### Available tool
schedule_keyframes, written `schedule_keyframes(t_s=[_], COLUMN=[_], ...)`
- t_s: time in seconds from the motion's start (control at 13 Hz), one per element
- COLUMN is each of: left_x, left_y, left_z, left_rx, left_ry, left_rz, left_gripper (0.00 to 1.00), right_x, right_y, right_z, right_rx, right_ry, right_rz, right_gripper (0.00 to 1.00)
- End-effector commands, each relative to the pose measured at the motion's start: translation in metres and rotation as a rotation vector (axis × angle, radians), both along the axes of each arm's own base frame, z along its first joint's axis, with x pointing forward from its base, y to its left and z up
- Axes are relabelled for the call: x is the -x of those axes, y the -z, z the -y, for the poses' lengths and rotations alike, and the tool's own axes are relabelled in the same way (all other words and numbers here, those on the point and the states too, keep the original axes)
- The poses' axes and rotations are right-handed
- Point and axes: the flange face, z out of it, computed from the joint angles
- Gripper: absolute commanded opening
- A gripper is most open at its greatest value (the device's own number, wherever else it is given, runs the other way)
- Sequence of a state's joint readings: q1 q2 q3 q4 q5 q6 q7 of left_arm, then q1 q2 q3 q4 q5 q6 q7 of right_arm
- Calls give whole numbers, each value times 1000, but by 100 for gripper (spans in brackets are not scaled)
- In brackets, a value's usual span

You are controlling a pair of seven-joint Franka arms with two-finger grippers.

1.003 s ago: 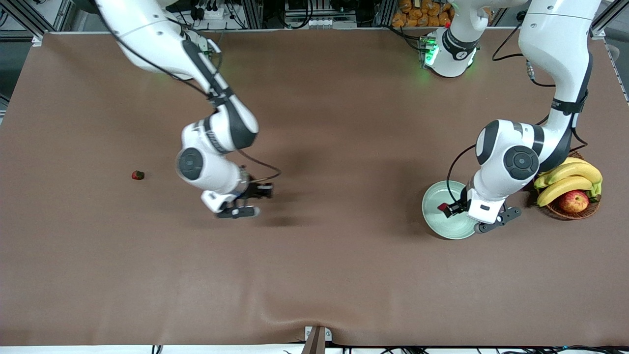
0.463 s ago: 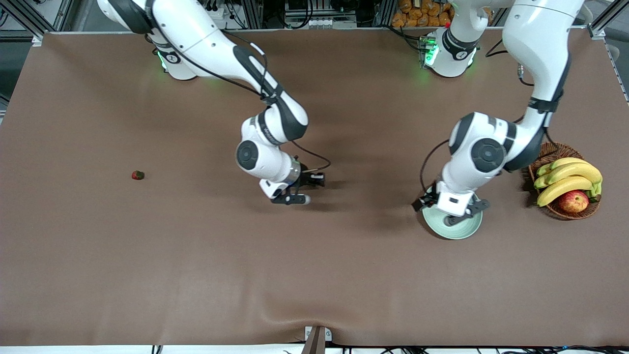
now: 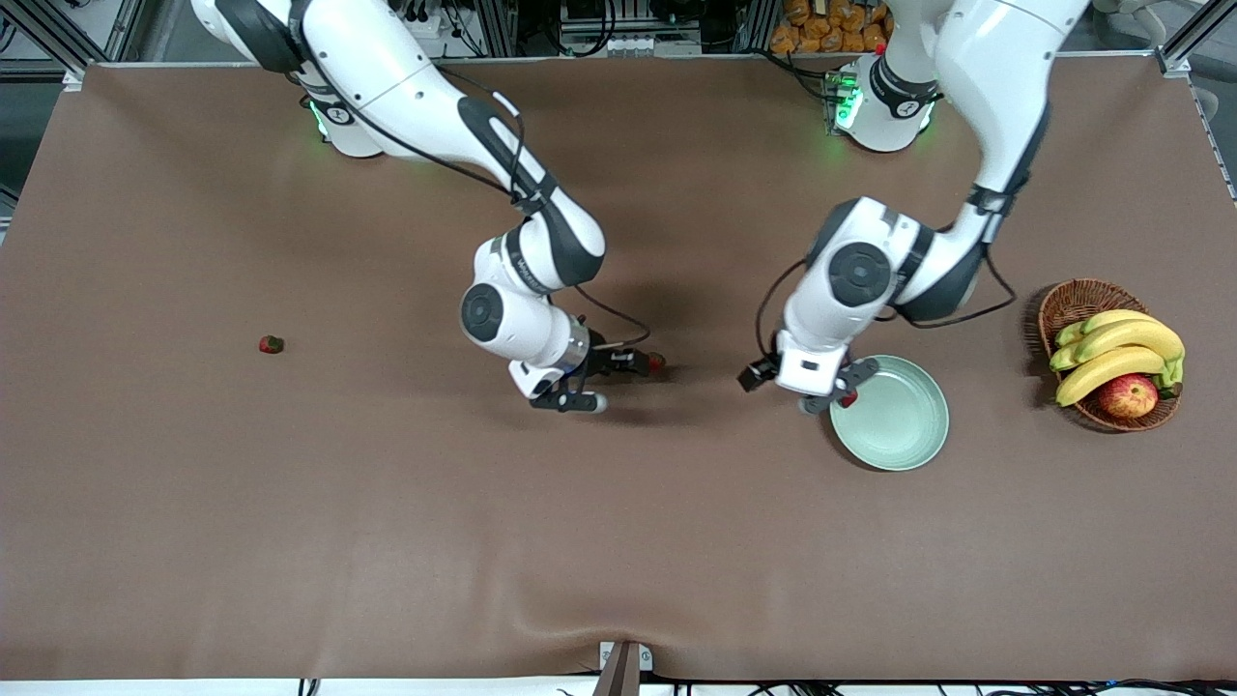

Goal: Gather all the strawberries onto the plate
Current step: 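Set the second strawberry mid-table with the right gripper while the left gripper returns, then grasp the strawberry with the left gripper while the right gripper grasps the last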

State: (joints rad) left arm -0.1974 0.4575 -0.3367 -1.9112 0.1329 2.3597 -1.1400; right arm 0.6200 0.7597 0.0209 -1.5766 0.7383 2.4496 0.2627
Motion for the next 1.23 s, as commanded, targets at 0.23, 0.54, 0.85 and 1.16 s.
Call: schedule_keyframes(t_s=[0.23,0.54,0.85,1.16], left_x=[4,23,28,35], left_y=[16,42,68,84], left_z=[99,173,172,175], left_rx=[59,81,-11,-17], left_ry=[-91,-27,278,360], left_rz=[-2,7,73,53], left_gripper=[100,100,86,74], right_x=[-69,-70,-55,-35], right_y=[-54,-62,-38,-9], right_z=[239,369,465,527], right_rx=[204,482,507,468], right_ry=[37,-61,-185,-226], right_rz=[-68,-157,-211,-262], right_gripper=[100,100,100,100])
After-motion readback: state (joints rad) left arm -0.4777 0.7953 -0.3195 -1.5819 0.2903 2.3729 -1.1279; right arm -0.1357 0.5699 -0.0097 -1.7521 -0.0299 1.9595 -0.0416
